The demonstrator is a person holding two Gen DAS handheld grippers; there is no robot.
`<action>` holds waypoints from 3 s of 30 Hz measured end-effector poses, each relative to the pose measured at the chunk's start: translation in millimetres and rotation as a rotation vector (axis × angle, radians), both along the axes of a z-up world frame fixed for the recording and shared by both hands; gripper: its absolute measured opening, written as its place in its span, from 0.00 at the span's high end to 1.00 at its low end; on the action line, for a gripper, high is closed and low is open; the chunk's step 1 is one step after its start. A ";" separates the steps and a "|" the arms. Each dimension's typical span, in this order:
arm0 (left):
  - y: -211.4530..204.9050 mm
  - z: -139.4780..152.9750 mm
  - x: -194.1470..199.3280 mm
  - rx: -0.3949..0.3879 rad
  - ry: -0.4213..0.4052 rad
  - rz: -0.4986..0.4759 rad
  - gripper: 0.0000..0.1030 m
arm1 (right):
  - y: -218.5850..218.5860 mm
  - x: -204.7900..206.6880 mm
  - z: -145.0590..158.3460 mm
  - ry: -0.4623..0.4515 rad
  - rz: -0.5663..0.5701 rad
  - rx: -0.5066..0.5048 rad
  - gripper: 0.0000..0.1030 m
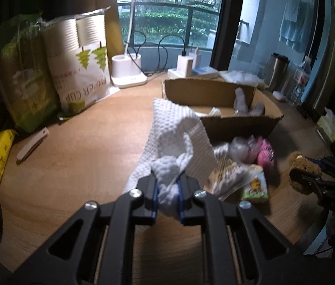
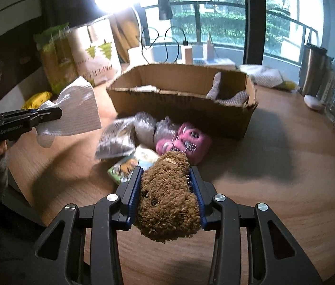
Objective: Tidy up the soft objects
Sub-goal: 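Lower the white cloth into the box with the left tool while the right tool carries the teddy bear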
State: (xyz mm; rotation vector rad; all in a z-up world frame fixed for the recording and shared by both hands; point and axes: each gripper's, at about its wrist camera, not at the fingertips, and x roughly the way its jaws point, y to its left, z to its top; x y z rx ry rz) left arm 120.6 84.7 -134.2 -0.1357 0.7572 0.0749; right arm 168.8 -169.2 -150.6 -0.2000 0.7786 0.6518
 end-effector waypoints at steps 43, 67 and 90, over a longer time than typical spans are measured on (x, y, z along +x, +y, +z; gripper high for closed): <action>-18.6 33.4 103.0 -0.001 -0.043 0.016 0.88 | -27.3 94.2 35.1 -0.036 -0.047 0.111 0.60; -36.7 -28.4 168.3 0.061 0.126 -0.022 0.86 | -33.2 126.7 28.3 -0.004 -0.081 0.120 0.60; -25.8 -5.3 157.2 0.002 0.075 -0.017 0.48 | -12.4 154.2 30.5 -0.032 -0.102 0.117 0.58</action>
